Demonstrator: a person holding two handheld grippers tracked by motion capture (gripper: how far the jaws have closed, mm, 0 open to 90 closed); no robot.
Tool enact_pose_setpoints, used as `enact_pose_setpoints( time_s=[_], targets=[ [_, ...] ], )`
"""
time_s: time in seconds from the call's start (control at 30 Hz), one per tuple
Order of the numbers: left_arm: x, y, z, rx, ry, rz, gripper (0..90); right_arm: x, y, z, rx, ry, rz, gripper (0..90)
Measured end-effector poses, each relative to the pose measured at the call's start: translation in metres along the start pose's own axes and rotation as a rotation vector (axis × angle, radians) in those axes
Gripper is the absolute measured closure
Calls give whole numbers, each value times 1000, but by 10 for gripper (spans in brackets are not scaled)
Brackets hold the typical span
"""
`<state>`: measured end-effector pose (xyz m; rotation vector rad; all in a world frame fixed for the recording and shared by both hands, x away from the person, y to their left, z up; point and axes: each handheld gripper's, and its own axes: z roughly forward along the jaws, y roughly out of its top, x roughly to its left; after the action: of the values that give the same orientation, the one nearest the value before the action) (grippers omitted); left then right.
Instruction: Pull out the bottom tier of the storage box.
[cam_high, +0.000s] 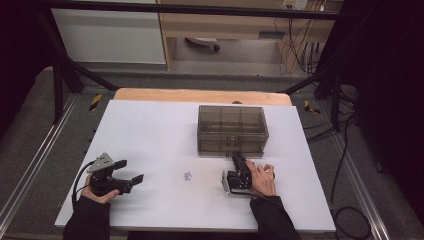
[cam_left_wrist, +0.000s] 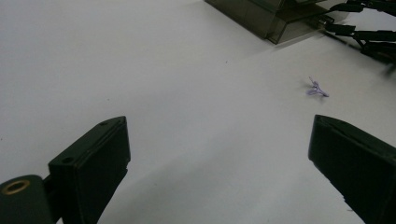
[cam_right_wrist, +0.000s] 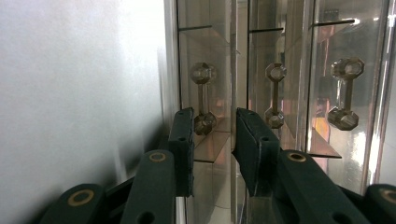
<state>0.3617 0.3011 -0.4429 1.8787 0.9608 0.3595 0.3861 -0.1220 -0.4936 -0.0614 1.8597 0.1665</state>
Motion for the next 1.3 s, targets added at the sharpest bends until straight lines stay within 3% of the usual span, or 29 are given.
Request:
enact_pose_setpoints(
  time_s=[1.3],
  targets=[
    [0,0,0,-1,1,-1,49,1,0,-9,-14,6,-8,691]
  ],
)
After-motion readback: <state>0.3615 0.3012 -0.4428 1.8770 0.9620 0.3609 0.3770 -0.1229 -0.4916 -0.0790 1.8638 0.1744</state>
